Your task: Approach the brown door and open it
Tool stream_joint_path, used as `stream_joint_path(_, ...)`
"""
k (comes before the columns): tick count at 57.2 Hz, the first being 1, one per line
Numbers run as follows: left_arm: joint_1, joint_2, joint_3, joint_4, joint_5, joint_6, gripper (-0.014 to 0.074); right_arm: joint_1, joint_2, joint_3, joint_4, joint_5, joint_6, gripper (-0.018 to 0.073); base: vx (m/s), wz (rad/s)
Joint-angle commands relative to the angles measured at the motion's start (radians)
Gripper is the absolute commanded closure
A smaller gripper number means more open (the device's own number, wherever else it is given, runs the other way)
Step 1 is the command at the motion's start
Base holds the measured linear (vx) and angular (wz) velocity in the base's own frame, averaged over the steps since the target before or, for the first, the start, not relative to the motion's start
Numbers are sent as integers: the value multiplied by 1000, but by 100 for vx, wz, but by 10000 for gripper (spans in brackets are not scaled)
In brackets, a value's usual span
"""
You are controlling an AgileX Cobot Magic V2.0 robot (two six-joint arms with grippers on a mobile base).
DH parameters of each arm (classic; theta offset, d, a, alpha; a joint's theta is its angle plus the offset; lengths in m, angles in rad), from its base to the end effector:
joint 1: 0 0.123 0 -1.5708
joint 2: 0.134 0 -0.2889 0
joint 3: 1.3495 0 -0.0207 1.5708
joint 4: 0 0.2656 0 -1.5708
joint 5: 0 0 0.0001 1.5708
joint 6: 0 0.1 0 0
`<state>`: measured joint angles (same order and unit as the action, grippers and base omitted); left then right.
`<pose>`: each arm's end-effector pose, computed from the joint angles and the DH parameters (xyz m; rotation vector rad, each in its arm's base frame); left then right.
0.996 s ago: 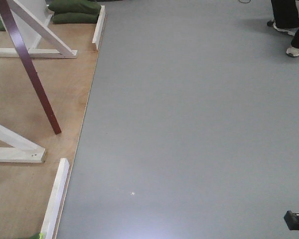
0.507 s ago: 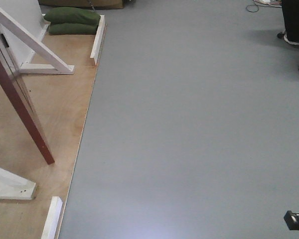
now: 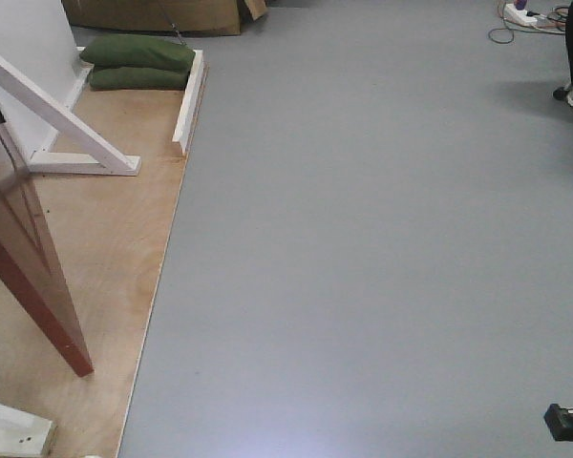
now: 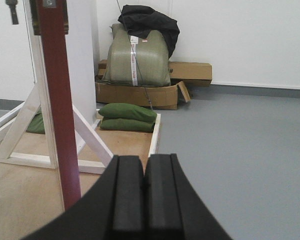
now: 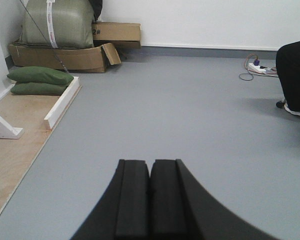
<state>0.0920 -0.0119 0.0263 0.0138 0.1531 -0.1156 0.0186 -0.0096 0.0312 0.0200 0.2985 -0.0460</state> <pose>0.0760 0.0072 0.1901 -0.1615 1.6431 -0.0059 0.0743 0.0020 0.1738 -0.0452 1.8030 -0.0006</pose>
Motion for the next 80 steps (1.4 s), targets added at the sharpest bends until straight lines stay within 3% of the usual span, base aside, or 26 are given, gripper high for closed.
stream_joint_path(1, 1, -13, -17, 0, -82, -1, 600, -3, -14, 5, -7, -80, -6, 559, 29, 3)
stream_joint_path(80, 1, -13, -17, 0, -82, -2, 600, -3, -14, 5, -7, -80, -6, 559, 18, 2)
